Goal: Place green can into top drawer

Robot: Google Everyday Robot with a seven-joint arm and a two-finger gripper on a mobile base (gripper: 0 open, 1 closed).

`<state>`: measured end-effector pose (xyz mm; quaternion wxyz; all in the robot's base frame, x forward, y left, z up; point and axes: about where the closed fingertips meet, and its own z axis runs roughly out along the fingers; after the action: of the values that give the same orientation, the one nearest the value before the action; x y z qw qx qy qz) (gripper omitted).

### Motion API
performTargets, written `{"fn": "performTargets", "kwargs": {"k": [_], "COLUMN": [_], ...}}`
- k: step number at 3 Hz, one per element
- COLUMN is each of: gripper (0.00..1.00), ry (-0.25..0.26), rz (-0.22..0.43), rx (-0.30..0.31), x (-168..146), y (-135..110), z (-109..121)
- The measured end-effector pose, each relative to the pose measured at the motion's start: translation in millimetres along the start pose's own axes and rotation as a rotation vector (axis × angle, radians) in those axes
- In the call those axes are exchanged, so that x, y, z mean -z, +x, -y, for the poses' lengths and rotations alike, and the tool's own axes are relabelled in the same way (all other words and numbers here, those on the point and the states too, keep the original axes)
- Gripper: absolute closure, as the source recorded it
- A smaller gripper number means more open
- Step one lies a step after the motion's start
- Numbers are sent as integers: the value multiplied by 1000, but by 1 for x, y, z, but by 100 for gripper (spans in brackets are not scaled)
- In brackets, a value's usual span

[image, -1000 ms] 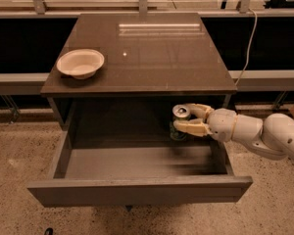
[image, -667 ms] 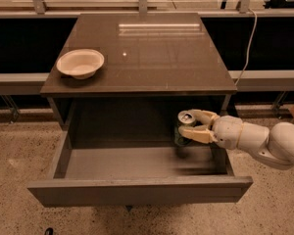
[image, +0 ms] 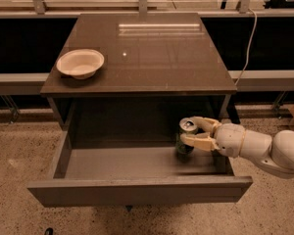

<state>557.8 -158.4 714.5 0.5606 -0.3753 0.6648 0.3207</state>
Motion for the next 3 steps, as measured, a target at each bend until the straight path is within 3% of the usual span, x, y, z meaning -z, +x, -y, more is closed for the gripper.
{"fn": "performTargets", "kwargs": {"k": [3], "gripper": [11], "ry": [-13], "rz": [3], "rx": [2], "x": [-7], "y": [-2], "z": [-3]}}
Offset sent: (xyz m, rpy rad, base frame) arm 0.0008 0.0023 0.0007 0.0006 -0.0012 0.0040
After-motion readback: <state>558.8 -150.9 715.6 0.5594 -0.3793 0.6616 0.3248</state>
